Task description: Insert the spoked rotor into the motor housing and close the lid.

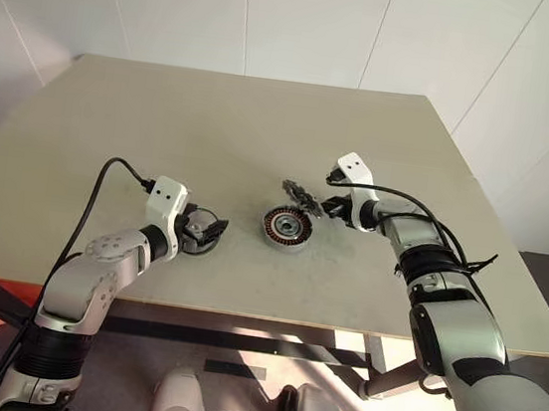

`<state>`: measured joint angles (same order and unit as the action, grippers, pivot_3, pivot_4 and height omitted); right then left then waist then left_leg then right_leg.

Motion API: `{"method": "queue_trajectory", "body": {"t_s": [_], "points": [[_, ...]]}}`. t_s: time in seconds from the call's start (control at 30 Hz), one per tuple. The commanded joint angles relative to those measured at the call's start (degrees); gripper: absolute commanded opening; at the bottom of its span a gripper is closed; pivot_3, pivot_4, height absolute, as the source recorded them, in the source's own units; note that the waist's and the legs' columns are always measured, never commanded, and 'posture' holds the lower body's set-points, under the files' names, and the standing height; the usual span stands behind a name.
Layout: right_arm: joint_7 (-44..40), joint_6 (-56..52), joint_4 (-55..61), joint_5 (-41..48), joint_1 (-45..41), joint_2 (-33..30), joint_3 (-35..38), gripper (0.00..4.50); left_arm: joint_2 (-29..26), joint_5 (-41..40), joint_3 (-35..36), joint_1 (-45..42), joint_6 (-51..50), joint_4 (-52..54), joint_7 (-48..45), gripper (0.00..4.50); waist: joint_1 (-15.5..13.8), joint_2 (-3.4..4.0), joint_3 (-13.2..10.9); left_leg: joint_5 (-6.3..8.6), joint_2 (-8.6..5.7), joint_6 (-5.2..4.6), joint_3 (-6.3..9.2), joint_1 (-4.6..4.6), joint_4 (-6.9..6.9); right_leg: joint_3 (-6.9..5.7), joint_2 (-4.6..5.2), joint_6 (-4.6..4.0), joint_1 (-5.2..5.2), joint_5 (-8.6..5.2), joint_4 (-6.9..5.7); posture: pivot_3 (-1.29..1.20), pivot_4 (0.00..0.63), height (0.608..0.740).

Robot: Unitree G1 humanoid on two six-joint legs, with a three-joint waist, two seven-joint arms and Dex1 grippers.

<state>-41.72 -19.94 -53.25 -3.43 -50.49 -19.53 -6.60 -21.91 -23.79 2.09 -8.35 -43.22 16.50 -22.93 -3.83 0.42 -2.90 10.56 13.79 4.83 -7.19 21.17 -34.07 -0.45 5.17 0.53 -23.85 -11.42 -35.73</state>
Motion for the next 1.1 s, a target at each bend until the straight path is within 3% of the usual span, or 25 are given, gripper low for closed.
{"method": "queue_trajectory", "body": {"t_s": [0.03,0.47,0.87,1.1], "points": [[0.75,0.93,2.44,-0.01,-0.82,-0.29,0.30,0.57,-0.43,0.05,0.73,-0.45,0.59,1.43,-0.21,4.50,0.00,0.01,0.00,0.00,0.00,0.00,0.00,0.00,0.00,0.00,0.00,0.00,0.00,0.00,0.00,0.00,0.000,0.740],[-1.04,-3.04,18.99,0.77,-0.85,-2.05,-0.43,0.57,-0.43,0.56,0.63,-1.53,1.69,-0.97,-0.95,4.50,-0.07,0.17,-0.11,0.00,0.00,0.00,-0.01,0.17,0.05,0.00,-0.01,0.00,-0.15,0.00,0.04,0.00,0.000,0.740],[-12.04,-18.49,62.32,7.75,7.21,-7.94,-4.47,0.57,-0.30,1.02,0.10,-1.50,2.54,-1.90,-1.57,4.50,-0.43,0.18,-0.12,-0.01,0.00,0.01,0.00,0.12,0.13,0.01,-0.01,0.02,-0.12,-0.01,0.10,0.00,0.000,0.740],[-13.57,-23.11,71.43,11.43,10.01,-11.29,-5.64,0.57,0.00,1.40,-0.17,-1.66,2.89,-2.54,-2.13,4.50,-0.43,0.18,-0.11,-0.05,0.00,0.09,0.00,0.04,0.15,0.06,-0.02,0.05,-0.10,-0.02,0.06,0.00,0.000,0.740]]}}
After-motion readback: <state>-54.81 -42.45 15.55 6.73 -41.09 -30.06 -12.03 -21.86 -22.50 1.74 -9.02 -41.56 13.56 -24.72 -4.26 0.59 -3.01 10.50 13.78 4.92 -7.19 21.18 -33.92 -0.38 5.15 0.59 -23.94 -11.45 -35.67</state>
